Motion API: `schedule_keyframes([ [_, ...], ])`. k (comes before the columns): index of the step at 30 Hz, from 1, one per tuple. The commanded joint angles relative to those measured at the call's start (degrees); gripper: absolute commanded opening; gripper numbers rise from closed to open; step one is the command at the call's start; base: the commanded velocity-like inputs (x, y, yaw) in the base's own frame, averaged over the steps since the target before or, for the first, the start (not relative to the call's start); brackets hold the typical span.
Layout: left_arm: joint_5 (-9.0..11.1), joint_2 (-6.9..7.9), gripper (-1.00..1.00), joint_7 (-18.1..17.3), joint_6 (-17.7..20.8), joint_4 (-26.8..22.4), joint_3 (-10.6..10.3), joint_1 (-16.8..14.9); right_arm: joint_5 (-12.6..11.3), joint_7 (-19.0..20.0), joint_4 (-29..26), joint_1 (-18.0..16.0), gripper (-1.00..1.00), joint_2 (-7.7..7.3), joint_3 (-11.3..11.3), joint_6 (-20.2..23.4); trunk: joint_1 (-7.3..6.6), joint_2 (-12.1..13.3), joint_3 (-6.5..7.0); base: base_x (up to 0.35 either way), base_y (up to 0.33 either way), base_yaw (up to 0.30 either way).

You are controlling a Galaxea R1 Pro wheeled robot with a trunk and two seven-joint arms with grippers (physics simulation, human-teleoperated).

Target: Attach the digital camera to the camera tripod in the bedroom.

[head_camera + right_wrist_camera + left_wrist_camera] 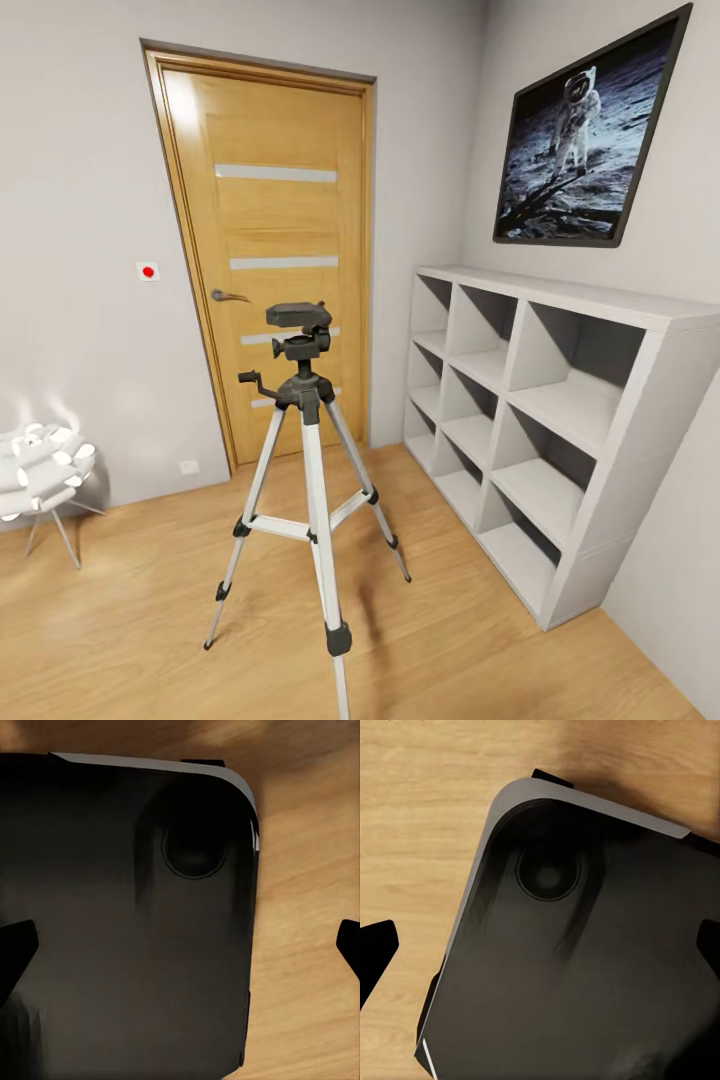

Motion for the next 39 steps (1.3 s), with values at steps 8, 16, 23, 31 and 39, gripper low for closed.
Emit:
schedule_keyframes([
  [8, 0.2, 0.0, 1.0, 0.0, -0.1, 0.0, 0.0, 0.0, 0.2, -0.1, 0.0, 0.0, 1.0, 0.05, -0.2, -0.1, 0.0, 0.0, -0.04, 0.0, 0.0, 0.054],
  [16, 0.2, 0.0, 1.0, 0.0, -0.1, 0.0, 0.0, 0.0, 0.2, -0.1, 0.0, 0.0, 1.0, 0.04, -0.2, -0.2, 0.0, 0.0, -0.04, 0.0, 0.0, 0.221],
  [23, 0.2, 0.0, 1.0, 0.0, -0.1, 0.0, 0.0, 0.0, 0.3, -0.1, 0.0, 0.0, 1.0, 0.03, -0.2, -0.2, 0.0, 0.0, -0.04, 0.0, 0.0, 0.263],
  [31, 0.2, 0.0, 1.0, 0.0, -0.1, 0.0, 0.1, 0.0, 0.3, -0.1, 0.0, 0.0, 1.0, -0.03, -0.2, -0.2, 0.0, 0.0, -0.04, 0.0, 0.0, 0.143],
  [39, 0.2, 0.0, 1.0, 0.0, -0.1, 0.0, 0.0, 0.0, 0.6, 0.0, 0.0, 0.0, 1.0, -0.23, 0.0, -0.1, 0.0, 0.0, -0.04, 0.0, 0.0, 0.012],
])
